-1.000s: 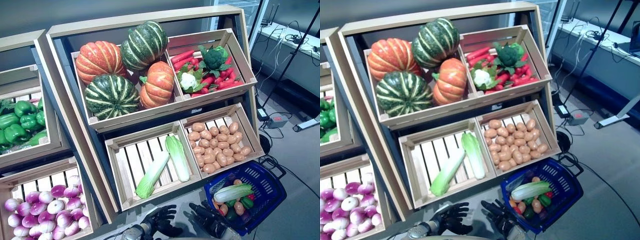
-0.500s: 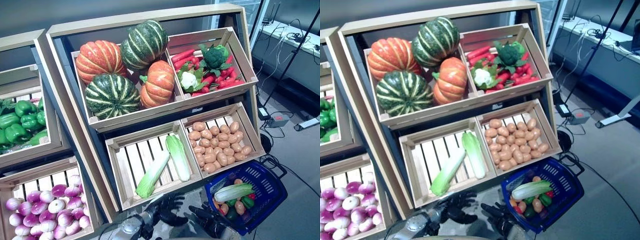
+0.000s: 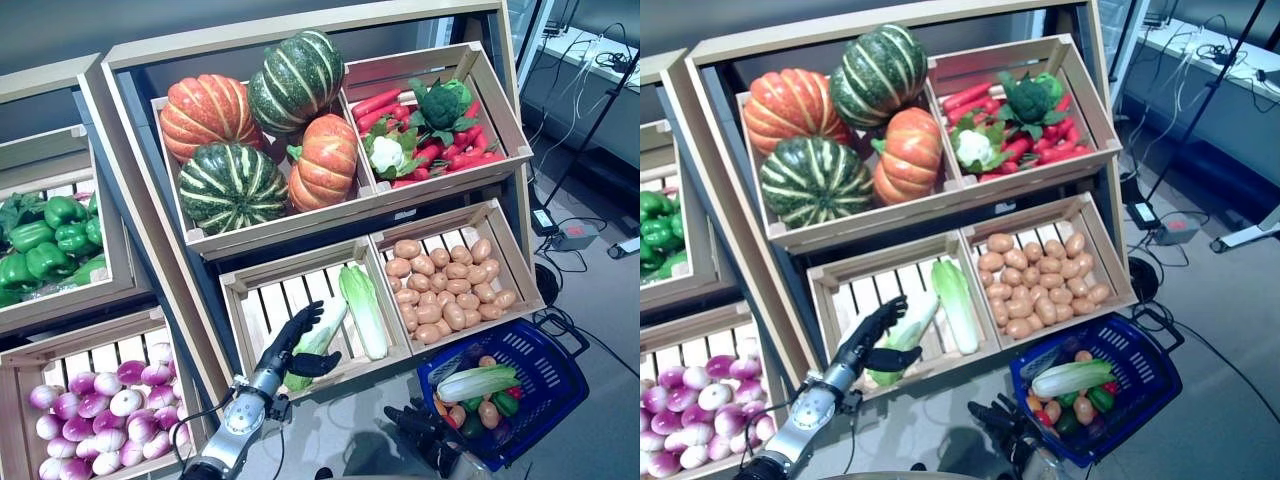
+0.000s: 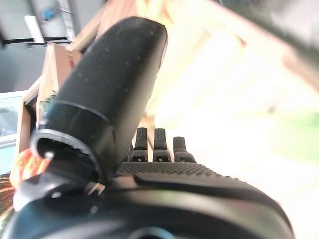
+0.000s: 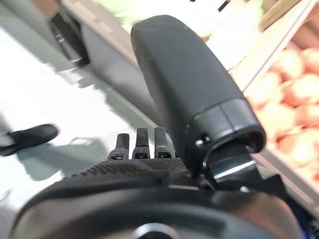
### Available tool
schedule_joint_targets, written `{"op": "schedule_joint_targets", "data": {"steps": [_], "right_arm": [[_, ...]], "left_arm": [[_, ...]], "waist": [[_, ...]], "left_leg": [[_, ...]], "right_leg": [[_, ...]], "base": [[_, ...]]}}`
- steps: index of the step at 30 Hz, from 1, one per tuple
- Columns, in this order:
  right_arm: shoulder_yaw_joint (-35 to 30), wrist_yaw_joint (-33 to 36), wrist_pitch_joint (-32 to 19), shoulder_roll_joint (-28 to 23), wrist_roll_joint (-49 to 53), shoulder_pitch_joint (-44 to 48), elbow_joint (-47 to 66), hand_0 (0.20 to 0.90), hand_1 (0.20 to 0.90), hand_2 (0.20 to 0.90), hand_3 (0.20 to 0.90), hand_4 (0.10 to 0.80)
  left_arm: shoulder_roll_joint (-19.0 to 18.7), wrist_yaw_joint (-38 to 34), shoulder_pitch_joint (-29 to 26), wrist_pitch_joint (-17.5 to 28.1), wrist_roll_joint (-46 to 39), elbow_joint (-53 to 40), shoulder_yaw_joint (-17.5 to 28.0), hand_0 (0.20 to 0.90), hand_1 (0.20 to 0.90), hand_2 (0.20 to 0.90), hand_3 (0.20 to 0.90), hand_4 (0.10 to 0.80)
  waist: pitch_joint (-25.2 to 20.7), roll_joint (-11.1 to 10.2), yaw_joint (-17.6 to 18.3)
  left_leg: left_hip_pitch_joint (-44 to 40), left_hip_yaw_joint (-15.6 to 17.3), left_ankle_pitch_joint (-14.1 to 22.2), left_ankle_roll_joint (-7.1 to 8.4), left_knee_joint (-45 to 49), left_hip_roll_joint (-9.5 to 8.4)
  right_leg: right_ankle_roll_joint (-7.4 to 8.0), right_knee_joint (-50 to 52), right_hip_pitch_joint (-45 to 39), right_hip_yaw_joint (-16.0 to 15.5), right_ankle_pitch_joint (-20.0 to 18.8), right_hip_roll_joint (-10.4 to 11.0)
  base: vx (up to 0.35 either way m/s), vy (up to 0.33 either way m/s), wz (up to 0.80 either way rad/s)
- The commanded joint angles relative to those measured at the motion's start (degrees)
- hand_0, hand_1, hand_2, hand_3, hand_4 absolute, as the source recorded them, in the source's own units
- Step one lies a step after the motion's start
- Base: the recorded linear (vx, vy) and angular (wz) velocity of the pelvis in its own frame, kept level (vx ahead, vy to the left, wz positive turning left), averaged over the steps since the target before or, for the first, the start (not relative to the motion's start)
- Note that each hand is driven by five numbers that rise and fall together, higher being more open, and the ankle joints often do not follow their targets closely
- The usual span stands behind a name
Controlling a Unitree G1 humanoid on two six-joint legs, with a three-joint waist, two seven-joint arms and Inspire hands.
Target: Put vegetables into the basket
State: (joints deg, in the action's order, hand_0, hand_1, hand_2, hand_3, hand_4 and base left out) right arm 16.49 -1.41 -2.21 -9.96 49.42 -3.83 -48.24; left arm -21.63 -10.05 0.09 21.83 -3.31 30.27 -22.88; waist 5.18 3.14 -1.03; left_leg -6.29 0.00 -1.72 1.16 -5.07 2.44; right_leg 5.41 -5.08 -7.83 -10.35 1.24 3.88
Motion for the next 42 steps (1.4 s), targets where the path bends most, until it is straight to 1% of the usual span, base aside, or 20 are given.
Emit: {"op": "schedule_joint_targets", "data": {"steps": [1,3,4,5,7,12,13,15,18,21,22,23,24,27,30,31,36,40,41,42], "right_arm": [[0.95,-2.24,-8.73,-0.2,-12.49,2.18,7.16,0.9,0.9,0.9,0.9,0.8],[2.75,0.88,-11.03,-2.62,-22.01,1.56,10.82,0.9,0.9,0.9,0.9,0.8],[2.97,1.58,-10.98,-3.16,-22.79,1.45,11.74,0.9,0.9,0.9,0.9,0.8],[3.51,3.21,-10.95,-4.74,-26.71,1.34,14.49,0.9,0.9,0.9,0.9,0.8],[3.91,4.69,-10.34,-6.02,-28.43,1.31,16.91,0.9,0.9,0.9,0.9,0.8],[2.8,2.9,-9.11,-6.09,-21.12,1.69,17.68,0.9,0.9,0.9,0.9,0.8],[2.39,2.39,-8.78,-5.82,-19.53,1.89,17.48,0.9,0.9,0.9,0.9,0.8],[2.49,2.25,-10.28,-6.45,-18.63,3.46,16.26,0.9,0.9,0.9,0.9,0.8],[3.4,2.23,-11.53,-7.92,-19.17,6.34,16.05,0.9,0.9,0.9,0.9,0.8],[4.2,1.89,-11.04,-8.95,-18.77,7.6,17.63,0.9,0.9,0.9,0.9,0.8],[4.33,1.13,-10.33,-9.42,-18.73,7.98,18.39,0.9,0.9,0.9,0.9,0.8],[4.35,1.06,-10.21,-9.49,-18.76,8.02,18.6,0.9,0.9,0.9,0.9,0.8],[4.52,0.81,-9.58,-10.01,-18.35,8.11,19.38,0.9,0.9,0.9,0.9,0.8],[4.89,0.76,-8.98,-10.76,-18.08,8.85,19.16,0.9,0.9,0.9,0.9,0.8],[5.11,0.5,-8.4,-11.69,-18.29,9.4,18.87,0.9,0.9,0.9,0.9,0.8],[5.2,0.37,-7.83,-12.26,-18.6,9.7,18.61,0.9,0.9,0.9,0.9,0.8],[5.28,0.96,-6.51,-14.19,-18.97,10.43,18.51,0.9,0.9,0.9,0.9,0.8],[4.92,0.69,-5.82,-14.94,-18.95,10.31,18.51,0.9,0.9,0.9,0.9,0.8],[4.85,0.79,-5.35,-15.12,-19.12,10.04,18.77,0.9,0.9,0.9,0.9,0.8],[4.87,0.91,-5.14,-15.32,-19.11,9.98,18.98,0.9,0.9,0.9,0.9,0.8]], "left_arm": [[-2.6,-7.4,-5.9,3.72,5.32,-5.23,3.67,0.9,0.9,0.9,0.9,0.8],[-3.24,-10.74,-5.84,1.85,7.2,-5.12,3.85,0.9,0.9,0.9,0.9,0.8],[-3.31,-11.11,-5.79,1.64,7.44,-4.99,3.95,0.9,0.9,0.9,0.9,0.8],[-3.45,-12.39,-5.77,0.37,8.24,-4.72,4.23,0.9,0.9,0.9,0.9,0.8],[-3.59,-13.97,-5.85,-0.87,8.74,-4.23,4.21,0.9,0.9,0.9,0.9,0.8],[-2.7,-16.68,-7.13,-1.59,8.84,-1.19,4.94,0.9,0.9,0.9,0.9,0.8],[-2.4,-17.55,-7.64,-1.97,9.32,-0.88,5.01,0.9,0.9,0.9,0.9,0.8],[-1.98,-20.46,-10.76,-2.88,9.75,0.24,4.02,0.9,0.9,0.9,0.9,0.8],[-1.81,-23.24,-15.66,-4.16,8.92,2.04,2.78,0.9,0.9,0.9,0.9,0.8],[-1.61,-24.3,-18.3,-4.65,7.08,3.18,2.47,0.9,0.9,0.9,0.9,0.8],[-1.34,-24.61,-19.6,-5.56,6.34,4.19,2.82,0.9,0.9,0.9,0.9,0.8],[-1.31,-24.79,-19.87,-5.7,6.13,4.46,2.85,0.9,0.9,0.9,0.9,0.8],[-1.32,-25.84,-21.29,-6.37,5.53,6.34,3.15,0.9,0.9,0.9,0.9,0.8],[-1.84,-26.27,-24.43,-7.0,3.29,9.46,3.67,0.9,0.9,0.9,0.9,0.8],[-2.95,-26.46,-26.43,-7.46,1.28,10.77,4.48,0.9,0.9,0.9,0.9,0.8],[-3.6,-25.45,-27.56,-7.38,-1.19,11.99,5.14,0.9,0.9,0.9,0.9,0.8],[-6.09,-22.48,-30.42,-6.77,-5.49,13.56,6.51,0.9,0.9,0.9,0.9,0.8],[-7.41,-22.87,-31.77,-7.92,-6.95,14.02,7.04,0.9,0.9,0.9,0.9,0.8],[-7.79,-22.7,-32.19,-8.51,-7.14,13.97,7.18,0.9,0.9,0.9,0.9,0.8],[-8.28,-22.64,-32.69,-8.79,-7.36,14.06,7.19,0.9,0.9,0.9,0.9,0.8]], "waist": [[0.33,-2.58,0.0],[0.75,-2.81,0.25],[0.83,-2.87,0.31],[1.16,-3.17,0.48],[1.61,-3.48,0.67],[3.17,-3.89,1.06],[3.84,-4.02,1.15],[6.37,-4.14,1.24],[9.82,-4.11,1.77],[11.73,-4.63,2.44],[12.52,-4.85,2.89],[12.61,-4.9,2.97],[13.35,-5.13,3.42],[14.68,-5.39,4.26],[15.5,-5.44,4.89],[15.98,-5.46,5.35],[17.19,-5.35,6.65],[17.78,-5.21,7.35],[18.26,-5.14,7.62],[18.5,-5.11,7.81]], "left_leg": [[0.88,0.15,0.15,-1.36,0.07,-3.2],[1.12,0.31,0.04,-1.29,0.07,-3.21],[1.17,0.32,0.02,-1.27,0.07,-3.22],[1.3,0.31,0.03,-1.26,0.07,-3.26],[1.32,0.41,0.01,-1.28,0.07,-3.23],[0.72,1.47,-0.05,-1.52,0.74,-2.79],[1.33,1.94,0.47,-1.47,2.81,-2.79],[5.88,2.38,1.78,-1.16,9.86,-2.89],[11.19,3.08,3.68,-0.93,17.38,-3.18],[16.4,3.86,5.97,-0.76,25.09,-2.7],[19.45,4.05,7.6,-0.94,29.52,-2.45],[20.2,4.05,7.93,-0.96,30.5,-2.43],[23.14,3.96,9.22,-1.12,34.51,-2.41],[27.27,4.03,11.78,-1.83,41.0,-1.87],[30.07,4.49,13.23,-2.08,45.26,-1.34],[31.71,4.78,14.2,-2.28,47.94,-0.9],[35.68,5.45,16.78,-2.92,54.54,0.21],[37.73,5.76,18.0,-3.25,57.71,0.48],[38.05,5.75,20.21,-3.1,59.95,0.52],[38.74,5.81,20.4,-3.16,60.8,0.46]], "right_leg": [[-2.06,0.08,0.87,1.34,-4.85,1.25],[-1.85,0.08,1.22,1.14,-5.04,1.4],[-1.82,0.08,1.26,1.1,-5.07,1.42],[-1.74,0.08,1.38,1.03,-5.1,1.46],[-1.71,0.19,1.41,0.95,-5.1,1.51],[-2.05,3.73,2.34,0.67,-3.63,1.54],[-2.34,5.59,2.98,0.5,-2.85,1.61],[-3.18,11.12,6.37,-0.01,-1.19,2.06],[-3.73,18.82,11.59,0.11,1.42,2.45],[-4.57,25.41,16.09,0.5,3.79,3.05],[-5.12,29.86,19.0,0.89,5.42,3.29],[-5.2,30.86,19.74,1.01,5.71,3.37],[-5.7,34.66,22.22,1.47,7.07,3.47],[-6.36,41.47,26.73,2.69,9.52,3.59],[-6.75,45.47,29.55,3.35,10.81,3.56],[-7.04,48.06,31.22,3.8,11.64,3.52],[-7.72,54.3,36.09,5.42,13.68,3.31],[-7.82,57.55,38.87,6.05,14.6,3.39],[-7.47,59.65,39.42,6.52,16.52,3.26],[-7.46,60.36,40.23,6.7,16.62,3.16]], "base": [[0.0,0.0,0.0],[0.0,0.0,0.0],[0.0,0.0,0.0],[0.0,0.0,0.0],[0.0,0.0,0.0],[0.013,0.005,0.0],[-0.034,0.02,-0.02],[-0.138,0.042,-0.02],[-0.19,0.052,0.02],[-0.173,0.052,-0.05],[-0.117,0.05,-0.08],[-0.15,0.076,-0.04],[-0.116,0.06,-0.05],[-0.112,0.063,-0.18],[-0.077,0.054,-0.09],[-0.063,0.071,-0.06],[-0.021,0.06,-0.1],[0.027,0.063,-0.11],[0.073,0.058,-0.1],[0.071,0.058,-0.07]]}}
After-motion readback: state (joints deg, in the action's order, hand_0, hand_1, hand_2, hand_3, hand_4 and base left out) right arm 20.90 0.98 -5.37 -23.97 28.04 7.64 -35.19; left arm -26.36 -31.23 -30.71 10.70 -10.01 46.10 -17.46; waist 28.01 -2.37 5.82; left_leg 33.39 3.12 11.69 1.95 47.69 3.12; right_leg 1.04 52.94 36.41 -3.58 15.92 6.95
